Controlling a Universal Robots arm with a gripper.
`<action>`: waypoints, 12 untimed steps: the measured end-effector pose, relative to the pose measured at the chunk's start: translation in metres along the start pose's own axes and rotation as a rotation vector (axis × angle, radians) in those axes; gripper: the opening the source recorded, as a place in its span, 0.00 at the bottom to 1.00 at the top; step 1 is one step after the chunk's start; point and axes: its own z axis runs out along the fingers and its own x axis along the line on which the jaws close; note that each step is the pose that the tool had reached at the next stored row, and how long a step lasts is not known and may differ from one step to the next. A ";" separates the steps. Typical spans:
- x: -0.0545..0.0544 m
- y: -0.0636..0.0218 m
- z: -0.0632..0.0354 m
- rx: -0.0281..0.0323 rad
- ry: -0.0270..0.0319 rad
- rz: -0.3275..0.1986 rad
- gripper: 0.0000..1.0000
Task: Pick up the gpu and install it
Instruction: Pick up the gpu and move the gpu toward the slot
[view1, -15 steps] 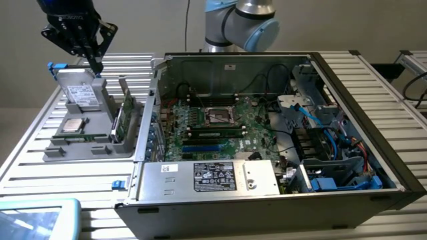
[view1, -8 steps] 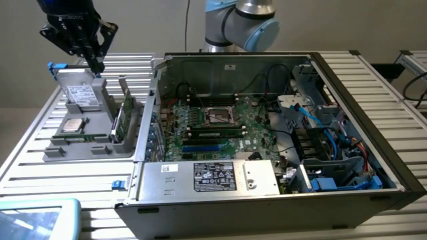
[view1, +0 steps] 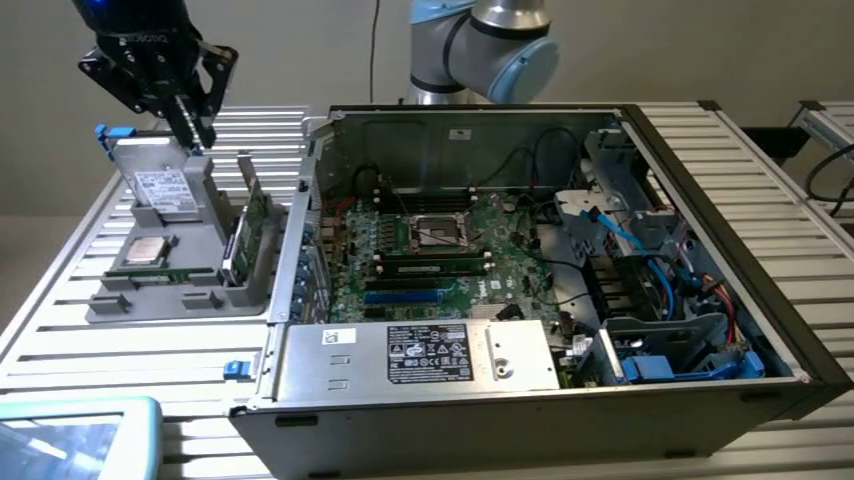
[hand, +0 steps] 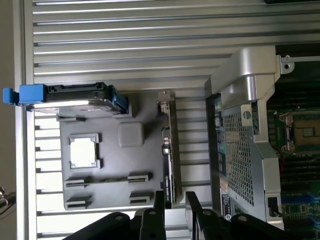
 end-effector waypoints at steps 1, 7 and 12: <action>0.000 -0.0001 0.0014 -0.0039 0.0001 0.000 0.31; 0.000 -0.0024 0.0086 -0.0135 0.0029 0.001 0.38; 0.001 -0.0014 0.0176 -0.0135 0.0032 -0.003 0.45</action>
